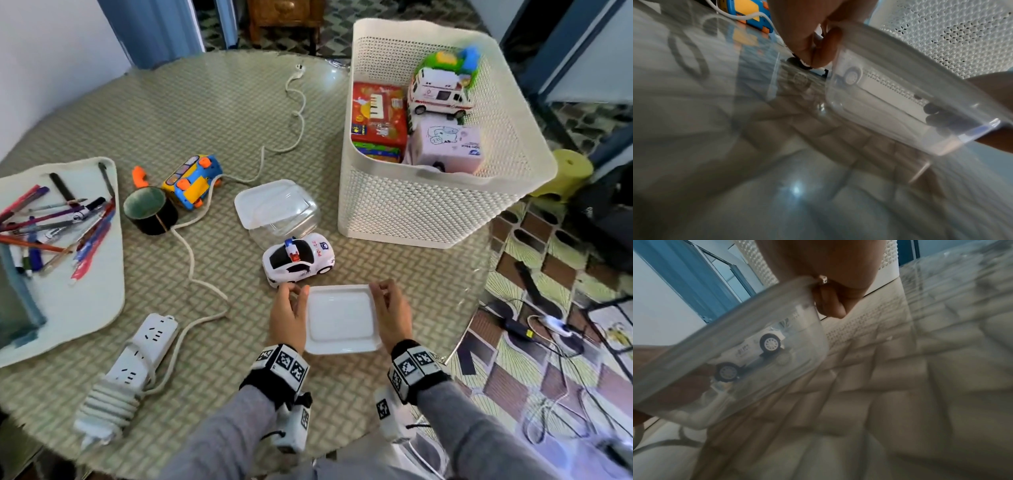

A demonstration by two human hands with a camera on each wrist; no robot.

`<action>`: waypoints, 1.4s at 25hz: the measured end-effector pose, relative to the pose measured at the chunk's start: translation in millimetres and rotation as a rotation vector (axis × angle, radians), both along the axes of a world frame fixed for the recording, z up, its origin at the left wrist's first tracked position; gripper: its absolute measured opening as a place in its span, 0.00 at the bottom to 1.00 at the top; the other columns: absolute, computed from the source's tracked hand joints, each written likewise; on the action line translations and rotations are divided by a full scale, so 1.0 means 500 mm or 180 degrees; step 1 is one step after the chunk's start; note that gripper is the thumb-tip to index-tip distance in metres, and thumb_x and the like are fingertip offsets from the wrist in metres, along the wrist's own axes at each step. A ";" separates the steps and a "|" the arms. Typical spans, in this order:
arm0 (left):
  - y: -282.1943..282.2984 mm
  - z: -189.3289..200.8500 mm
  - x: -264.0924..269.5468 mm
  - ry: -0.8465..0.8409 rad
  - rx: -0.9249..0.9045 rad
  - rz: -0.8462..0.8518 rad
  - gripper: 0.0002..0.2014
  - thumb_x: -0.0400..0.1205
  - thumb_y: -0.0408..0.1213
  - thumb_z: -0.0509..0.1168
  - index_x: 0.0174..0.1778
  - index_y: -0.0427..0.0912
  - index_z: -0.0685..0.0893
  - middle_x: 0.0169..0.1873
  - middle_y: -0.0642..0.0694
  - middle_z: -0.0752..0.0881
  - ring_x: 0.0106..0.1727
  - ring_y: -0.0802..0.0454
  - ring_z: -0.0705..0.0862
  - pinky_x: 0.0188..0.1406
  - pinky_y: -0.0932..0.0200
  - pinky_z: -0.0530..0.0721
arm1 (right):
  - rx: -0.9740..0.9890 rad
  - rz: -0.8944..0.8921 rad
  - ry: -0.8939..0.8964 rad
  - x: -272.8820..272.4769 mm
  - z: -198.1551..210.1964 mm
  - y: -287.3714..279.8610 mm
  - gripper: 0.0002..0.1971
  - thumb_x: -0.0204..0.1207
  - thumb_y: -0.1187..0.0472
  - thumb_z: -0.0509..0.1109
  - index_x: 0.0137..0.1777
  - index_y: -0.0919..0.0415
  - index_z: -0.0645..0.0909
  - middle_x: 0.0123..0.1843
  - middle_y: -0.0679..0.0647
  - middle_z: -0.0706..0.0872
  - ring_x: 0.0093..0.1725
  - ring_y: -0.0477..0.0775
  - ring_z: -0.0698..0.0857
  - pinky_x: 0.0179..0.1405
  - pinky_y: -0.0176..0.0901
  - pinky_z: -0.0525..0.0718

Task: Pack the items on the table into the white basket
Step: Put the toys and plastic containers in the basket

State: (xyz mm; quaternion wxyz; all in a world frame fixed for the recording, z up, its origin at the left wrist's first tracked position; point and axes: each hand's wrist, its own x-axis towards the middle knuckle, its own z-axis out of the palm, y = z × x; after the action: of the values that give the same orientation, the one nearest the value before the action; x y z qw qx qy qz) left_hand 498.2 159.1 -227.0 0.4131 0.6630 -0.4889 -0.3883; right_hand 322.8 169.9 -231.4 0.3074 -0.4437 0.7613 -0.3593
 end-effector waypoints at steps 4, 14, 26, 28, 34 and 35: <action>-0.008 -0.007 -0.004 -0.0075 -0.0083 0.0010 0.06 0.84 0.41 0.63 0.44 0.43 0.76 0.35 0.48 0.81 0.37 0.48 0.78 0.36 0.63 0.71 | -0.0014 -0.0025 0.0043 -0.005 -0.005 -0.007 0.13 0.82 0.49 0.62 0.49 0.59 0.78 0.46 0.58 0.88 0.44 0.61 0.86 0.44 0.58 0.84; -0.006 -0.009 -0.008 -0.0057 -0.0014 0.0130 0.07 0.83 0.41 0.64 0.43 0.43 0.77 0.34 0.46 0.81 0.36 0.50 0.78 0.35 0.66 0.74 | -0.0014 0.0035 -0.0008 -0.004 -0.002 0.000 0.12 0.83 0.53 0.63 0.50 0.63 0.77 0.41 0.55 0.84 0.40 0.58 0.82 0.37 0.44 0.74; -0.116 0.136 0.050 -0.0216 -0.0631 0.0248 0.06 0.85 0.42 0.61 0.49 0.44 0.80 0.45 0.49 0.84 0.45 0.56 0.80 0.46 0.65 0.75 | -0.0774 0.1112 0.0632 0.049 0.159 -0.144 0.08 0.80 0.65 0.65 0.57 0.65 0.80 0.53 0.57 0.81 0.50 0.56 0.81 0.54 0.53 0.81; -0.169 0.146 0.066 -0.0050 -0.0502 0.0367 0.06 0.84 0.42 0.62 0.53 0.45 0.80 0.50 0.47 0.84 0.50 0.53 0.81 0.52 0.59 0.78 | -0.0738 0.1296 0.0450 0.084 0.183 -0.210 0.09 0.80 0.66 0.65 0.58 0.66 0.80 0.54 0.59 0.82 0.49 0.54 0.81 0.55 0.52 0.81; -0.274 0.112 0.102 -0.0162 0.0368 0.0241 0.25 0.80 0.49 0.68 0.70 0.42 0.74 0.64 0.42 0.78 0.63 0.46 0.79 0.63 0.51 0.77 | 0.0151 0.1748 0.0638 0.145 0.183 -0.361 0.21 0.81 0.59 0.64 0.74 0.60 0.71 0.73 0.60 0.75 0.68 0.60 0.77 0.67 0.49 0.74; -0.282 0.101 0.108 -0.0125 0.0521 0.0234 0.30 0.78 0.52 0.69 0.72 0.41 0.72 0.66 0.42 0.77 0.65 0.45 0.79 0.66 0.49 0.77 | 0.0254 0.1771 0.0646 0.150 0.172 -0.376 0.24 0.80 0.58 0.65 0.76 0.60 0.67 0.75 0.61 0.72 0.70 0.60 0.75 0.69 0.50 0.72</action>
State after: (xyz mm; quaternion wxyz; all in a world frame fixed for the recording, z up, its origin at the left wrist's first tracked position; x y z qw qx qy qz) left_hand 552.1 18.0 -176.5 0.3619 0.7195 -0.4388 -0.3984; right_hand 397.7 -18.3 -145.3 0.3336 -0.6565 0.6508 -0.1848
